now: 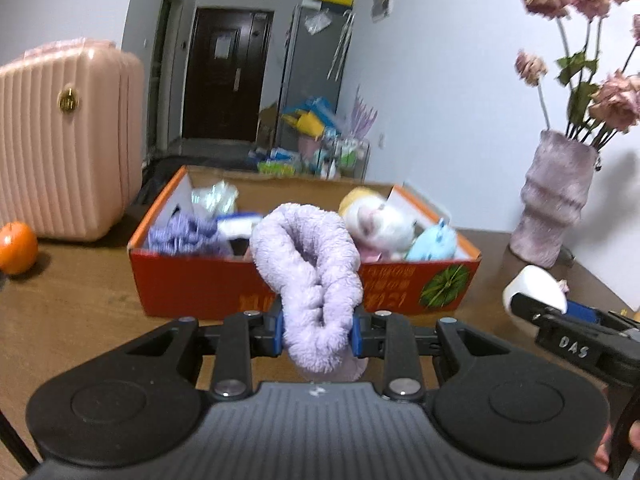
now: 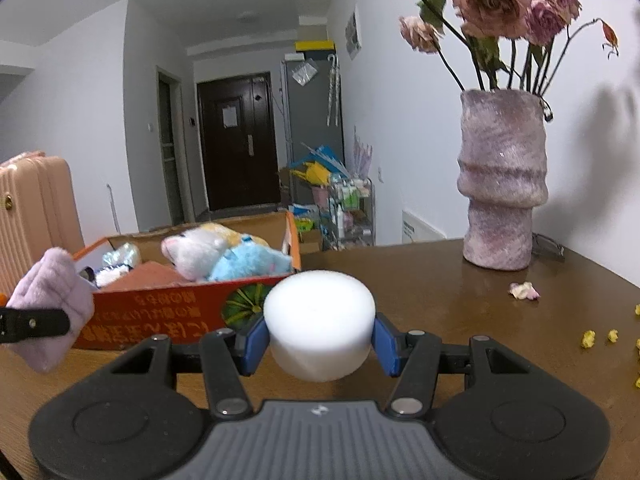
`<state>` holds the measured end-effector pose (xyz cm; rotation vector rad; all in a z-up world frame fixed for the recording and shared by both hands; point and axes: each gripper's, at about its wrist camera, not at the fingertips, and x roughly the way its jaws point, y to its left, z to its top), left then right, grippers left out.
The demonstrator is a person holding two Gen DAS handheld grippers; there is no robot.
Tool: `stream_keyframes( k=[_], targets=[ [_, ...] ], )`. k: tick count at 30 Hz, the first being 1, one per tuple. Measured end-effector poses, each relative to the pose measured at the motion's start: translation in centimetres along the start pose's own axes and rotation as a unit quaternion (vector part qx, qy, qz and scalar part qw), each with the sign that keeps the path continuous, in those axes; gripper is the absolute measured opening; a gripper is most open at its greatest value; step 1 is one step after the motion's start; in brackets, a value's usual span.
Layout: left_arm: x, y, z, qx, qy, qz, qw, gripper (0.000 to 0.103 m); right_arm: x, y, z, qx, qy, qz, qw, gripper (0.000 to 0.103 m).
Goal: Organize soft objects
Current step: 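Lift the white sponge and lavender wristband and carry them over the red box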
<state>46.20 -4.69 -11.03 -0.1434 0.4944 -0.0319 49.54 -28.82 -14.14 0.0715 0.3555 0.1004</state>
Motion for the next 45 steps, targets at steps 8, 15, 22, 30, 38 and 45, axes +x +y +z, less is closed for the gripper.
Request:
stream_keyframes(
  k=[8,15,22,30,38,45],
  targets=[
    [-1.3,-0.6,1.4,0.009,-0.056,-0.004,0.9984,0.030,0.6,3.2,0.8,-0.005,-0.040,0.026,0.999,0.054],
    [-0.4,0.4,2.9,0.001,-0.092,0.010,0.9957,0.030,2.2,7.2,1.6,-0.031,-0.071,0.046,0.996,0.054],
    [1.3,2.2,4.5,-0.011,-0.114,0.024,0.9931,0.030,4.0,10.2,2.4,-0.049,-0.095,0.064,0.992,0.054],
    [3.3,3.9,6.0,-0.015,-0.133,0.039,0.9903,0.030,6.0,12.6,3.2,-0.057,-0.110,0.078,0.989,0.054],
    [6.2,5.1,7.3,-0.018,-0.134,0.057,0.9891,0.030,8.2,13.9,3.8,-0.065,-0.116,0.078,0.988,0.054],
    [8.9,5.5,7.8,-0.014,-0.132,0.070,0.9887,0.030,10.0,14.8,4.1,-0.092,-0.121,0.072,0.986,0.054]
  ],
)
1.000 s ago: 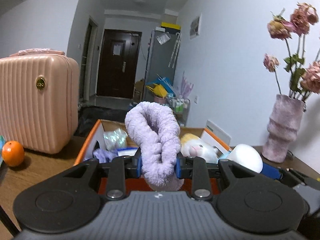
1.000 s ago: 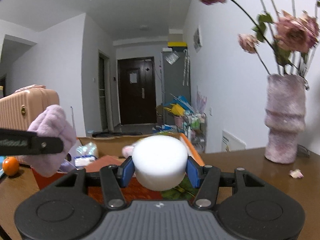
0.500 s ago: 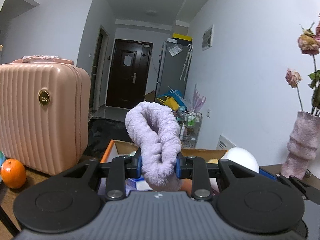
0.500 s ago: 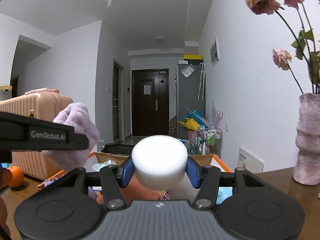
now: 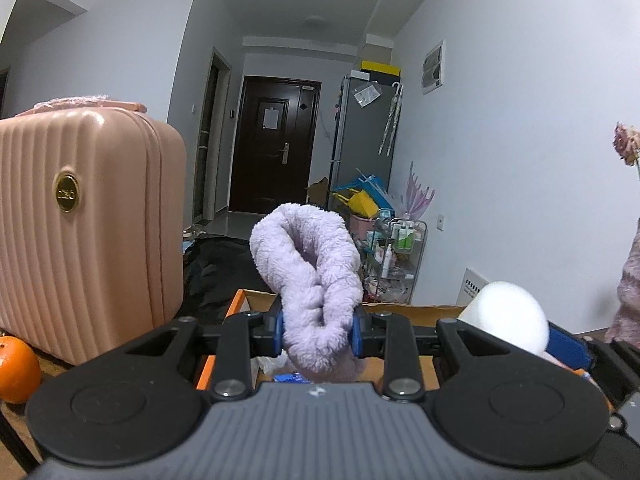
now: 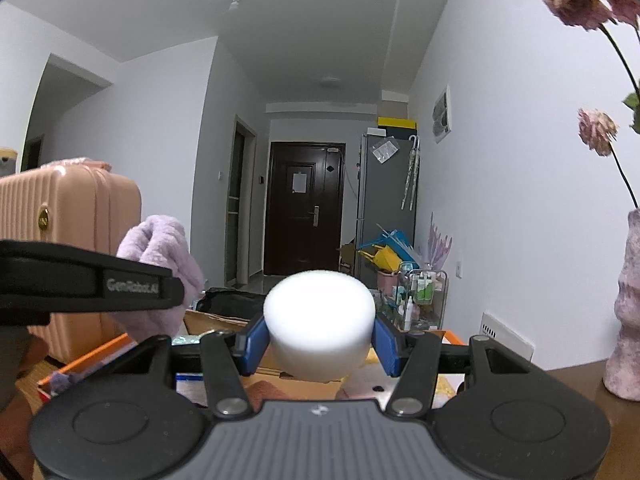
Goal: Organize soft objects
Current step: 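Lift the white sponge and lavender wristband and carry them over the red box, then open both tools to drop the sponge and wristband into the box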
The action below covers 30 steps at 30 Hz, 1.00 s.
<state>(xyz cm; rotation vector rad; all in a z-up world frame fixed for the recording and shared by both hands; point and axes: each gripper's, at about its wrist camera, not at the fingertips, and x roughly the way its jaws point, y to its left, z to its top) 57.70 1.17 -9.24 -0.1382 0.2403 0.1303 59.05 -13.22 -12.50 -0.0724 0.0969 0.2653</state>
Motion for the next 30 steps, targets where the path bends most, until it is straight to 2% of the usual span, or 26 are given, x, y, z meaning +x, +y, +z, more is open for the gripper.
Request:
stream_keyframes(
  k=[5,15,19,21,24,25,26,27,29,30],
  targets=[
    [1.8,0.1,-0.3,0.001,0.009,0.003,1.0000,0.030,0.3,0.4,-0.4,-0.009,0.005,-0.006,1.000,0.054],
    [2.7,-0.2,-0.3,0.016,0.010,0.010,0.9998,0.031,0.3,0.1,-0.3,-0.012,0.009,-0.015,1.000,0.055],
    [2.7,-0.5,-0.4,0.015,0.010,0.014,0.9997,0.040,0.4,0.0,-0.1,-0.013,0.010,-0.018,1.000,0.056],
    [2.7,-0.5,-0.4,0.017,0.008,0.023,0.9996,0.042,0.5,0.1,-0.1,-0.012,0.011,-0.019,1.000,0.061],
    [2.6,-0.2,-0.3,0.005,0.008,0.018,0.9998,0.054,0.5,0.0,0.0,-0.008,0.008,-0.026,1.000,0.074],
    [2.6,-0.1,-0.3,0.002,0.007,0.018,0.9998,0.059,0.5,-0.1,0.0,-0.005,0.005,-0.027,1.000,0.081],
    [2.5,0.0,-0.3,-0.001,0.006,0.019,0.9998,0.068,0.3,-0.2,0.0,-0.001,0.002,-0.028,1.000,0.088],
    [2.5,0.1,-0.3,-0.004,0.005,0.019,0.9998,0.075,0.3,-0.2,0.1,0.000,-0.001,-0.030,1.000,0.090],
    [2.2,0.1,-0.4,-0.006,-0.001,0.023,0.9997,0.096,0.2,-0.3,0.1,0.001,-0.003,-0.034,0.999,0.099],
    [2.0,0.1,-0.4,-0.007,-0.007,0.029,0.9995,0.100,0.2,-0.4,0.1,0.002,-0.003,-0.037,0.999,0.102]
  ],
)
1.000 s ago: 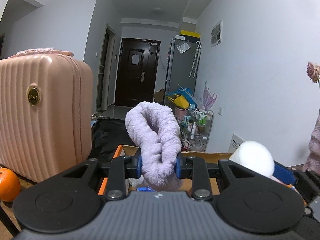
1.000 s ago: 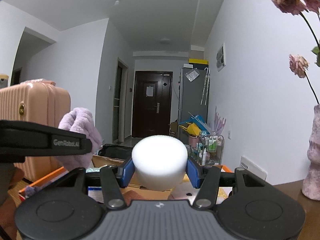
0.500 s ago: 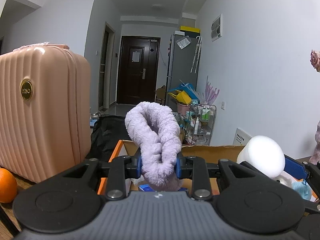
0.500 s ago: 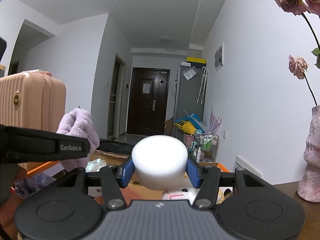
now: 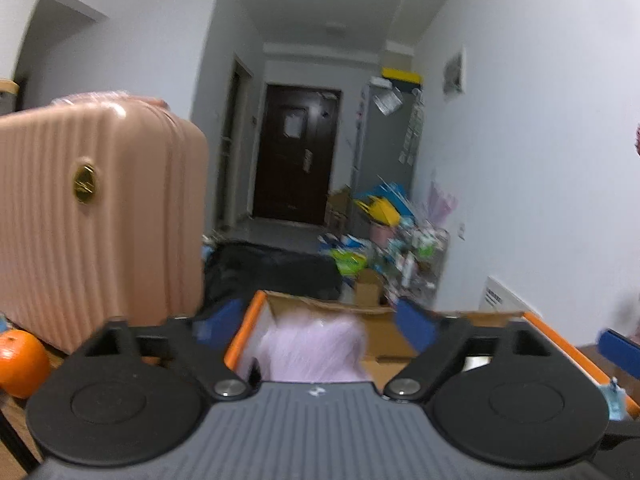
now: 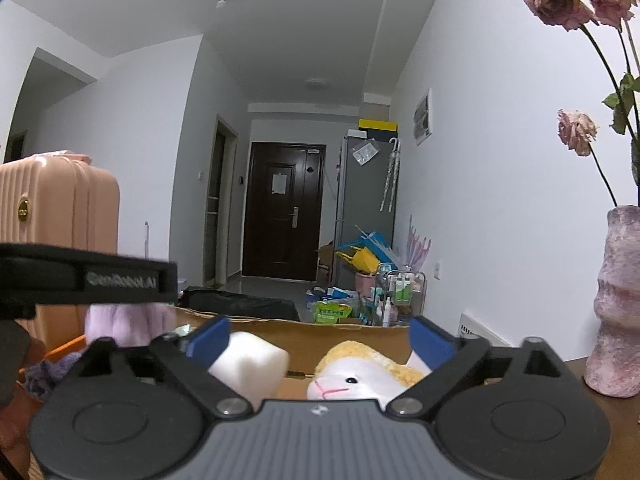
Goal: Organize soft objects
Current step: 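Open both tools to drop the sponge and wristband into the box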
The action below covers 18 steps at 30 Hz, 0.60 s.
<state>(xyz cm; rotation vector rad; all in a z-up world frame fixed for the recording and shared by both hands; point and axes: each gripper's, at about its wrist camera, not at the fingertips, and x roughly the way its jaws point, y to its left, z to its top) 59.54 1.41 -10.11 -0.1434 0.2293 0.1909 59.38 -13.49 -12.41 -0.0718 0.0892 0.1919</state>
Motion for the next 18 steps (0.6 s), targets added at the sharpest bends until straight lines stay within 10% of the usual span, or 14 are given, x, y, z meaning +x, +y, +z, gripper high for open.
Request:
stream_keyframes(
  k=[18],
  targets=[
    [-0.53,0.16,-0.08,-0.018,-0.017,0.033,0.9991,0.103,-0.80,-0.51,-0.45,0.008,0.002,-0.020,1.000,0.103]
  ],
)
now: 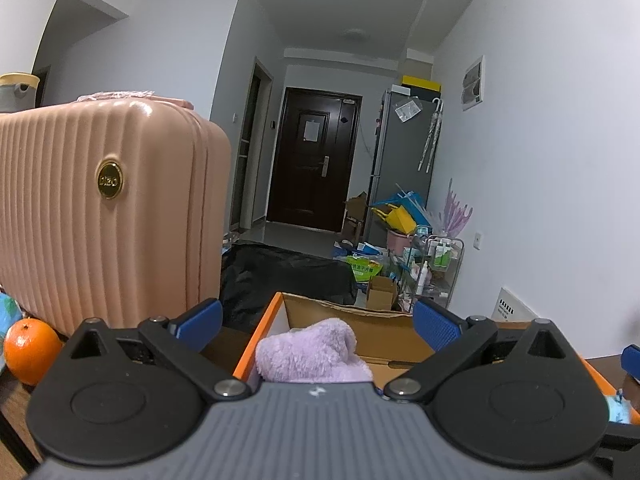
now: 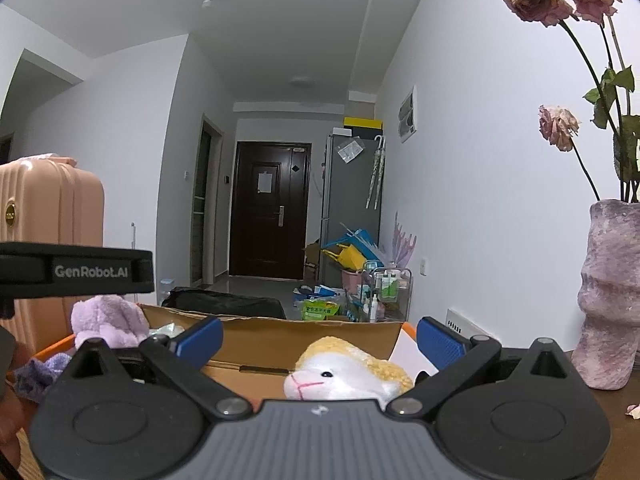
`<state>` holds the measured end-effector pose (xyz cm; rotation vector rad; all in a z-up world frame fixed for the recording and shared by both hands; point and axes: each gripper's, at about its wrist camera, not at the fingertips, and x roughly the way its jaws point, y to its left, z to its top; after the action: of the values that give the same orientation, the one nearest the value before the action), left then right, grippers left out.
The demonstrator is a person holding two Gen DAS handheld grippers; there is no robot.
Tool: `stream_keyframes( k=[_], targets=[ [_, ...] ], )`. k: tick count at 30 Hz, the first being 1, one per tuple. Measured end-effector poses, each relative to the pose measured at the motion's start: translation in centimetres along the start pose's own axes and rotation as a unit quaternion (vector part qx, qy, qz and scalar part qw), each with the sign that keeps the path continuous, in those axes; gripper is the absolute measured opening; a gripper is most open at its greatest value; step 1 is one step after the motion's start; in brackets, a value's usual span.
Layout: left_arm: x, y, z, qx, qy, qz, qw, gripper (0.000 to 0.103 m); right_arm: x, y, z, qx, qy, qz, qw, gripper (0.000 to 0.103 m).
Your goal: Organize soft objects
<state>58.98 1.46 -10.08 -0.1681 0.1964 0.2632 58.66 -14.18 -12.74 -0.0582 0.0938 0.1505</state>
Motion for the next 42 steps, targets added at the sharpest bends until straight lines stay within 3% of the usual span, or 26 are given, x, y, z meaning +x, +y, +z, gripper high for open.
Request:
stream_keyframes(
  k=[11,25,42],
  targets=[
    [-3.1,0.0,-0.4,0.016,-0.012,-0.003,0.9998,0.103,-3.7,-1.2,-0.2,0.001,-0.010,-0.005,1.000,0.103],
    [-11.9,0.8,-1.7,0.047,-0.031,-0.016,0.9983,0.103,-12.3,-2.7,-0.9,0.006,-0.007,0.003,1.000,0.103],
    [-21.5,3.9,-3.8,0.053,-0.001,-0.029,0.9982,0.103,-22.3,-3.6,-1.9,0.004,0.012,0.009,1.000,0.103]
  ],
)
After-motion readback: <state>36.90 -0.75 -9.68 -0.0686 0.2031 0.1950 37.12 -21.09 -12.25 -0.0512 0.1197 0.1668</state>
